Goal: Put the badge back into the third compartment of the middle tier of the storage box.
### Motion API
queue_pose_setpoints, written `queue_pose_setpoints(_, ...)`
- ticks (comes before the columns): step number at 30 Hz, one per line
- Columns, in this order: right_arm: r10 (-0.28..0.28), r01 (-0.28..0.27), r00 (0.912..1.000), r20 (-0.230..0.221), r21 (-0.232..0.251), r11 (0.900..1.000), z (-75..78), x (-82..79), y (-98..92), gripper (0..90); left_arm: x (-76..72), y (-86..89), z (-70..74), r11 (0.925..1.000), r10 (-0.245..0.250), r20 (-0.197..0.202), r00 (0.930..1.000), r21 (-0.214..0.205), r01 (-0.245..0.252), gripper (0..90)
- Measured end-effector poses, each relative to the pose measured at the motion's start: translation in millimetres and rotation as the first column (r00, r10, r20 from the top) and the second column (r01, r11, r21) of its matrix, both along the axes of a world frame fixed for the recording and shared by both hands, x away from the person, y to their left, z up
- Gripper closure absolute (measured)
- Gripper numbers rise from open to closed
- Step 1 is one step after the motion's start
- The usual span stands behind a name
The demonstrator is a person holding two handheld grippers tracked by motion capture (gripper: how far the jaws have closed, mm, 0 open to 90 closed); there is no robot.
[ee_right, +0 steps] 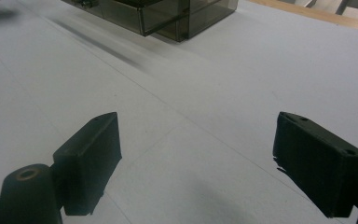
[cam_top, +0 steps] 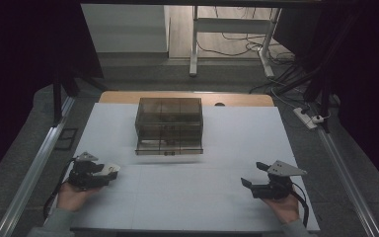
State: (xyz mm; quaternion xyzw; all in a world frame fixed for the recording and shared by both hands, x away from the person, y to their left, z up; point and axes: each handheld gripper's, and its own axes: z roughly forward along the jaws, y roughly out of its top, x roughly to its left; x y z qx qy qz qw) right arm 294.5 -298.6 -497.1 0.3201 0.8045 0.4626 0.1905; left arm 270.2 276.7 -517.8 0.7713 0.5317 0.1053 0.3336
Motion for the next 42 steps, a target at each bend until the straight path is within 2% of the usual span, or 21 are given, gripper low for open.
queue_pose_setpoints(11,0.001,-0.001,1.0,-0.001,-0.001,1.0,-0.2,0.3,0.3,14.4,-0.6,2.4,5.9,0.997,-0.021,0.047,0.9987,-0.073,0.025,32.8)
queue_pose_setpoints(22,0.0,0.0,1.0,-0.003,-0.005,1.0,-0.8,0.7,0.3,14.5,-3.5,0.7,12.7,0.9929,-0.029,0.085,0.996,-0.113,0.039,32.9)
queue_pose_setpoints(30,-0.001,0.001,1.0,-0.003,-0.005,1.0,-1.3,1.0,0.4,14.5,-4.4,-1.5,15.6,0.9915,-0.038,0.101,0.9941,-0.12,0.05,32.8)
queue_pose_setpoints(38,-0.003,0.003,1.0,-0.002,-0.01,0.9999,-1.4,1.2,0.7,14.5,-4.0,-2.9,20.9,0.9873,-0.038,0.118,0.9923,-0.149,0.056,32.9)
queue_pose_setpoints(42,-0.002,0.002,1.0,-0.001,-0.002,1.0,-2.1,1.6,1.1,14.5,-5.4,-8.3,25.3,0.9891,-0.044,0.148,0.988,-0.133,0.064,32.9)
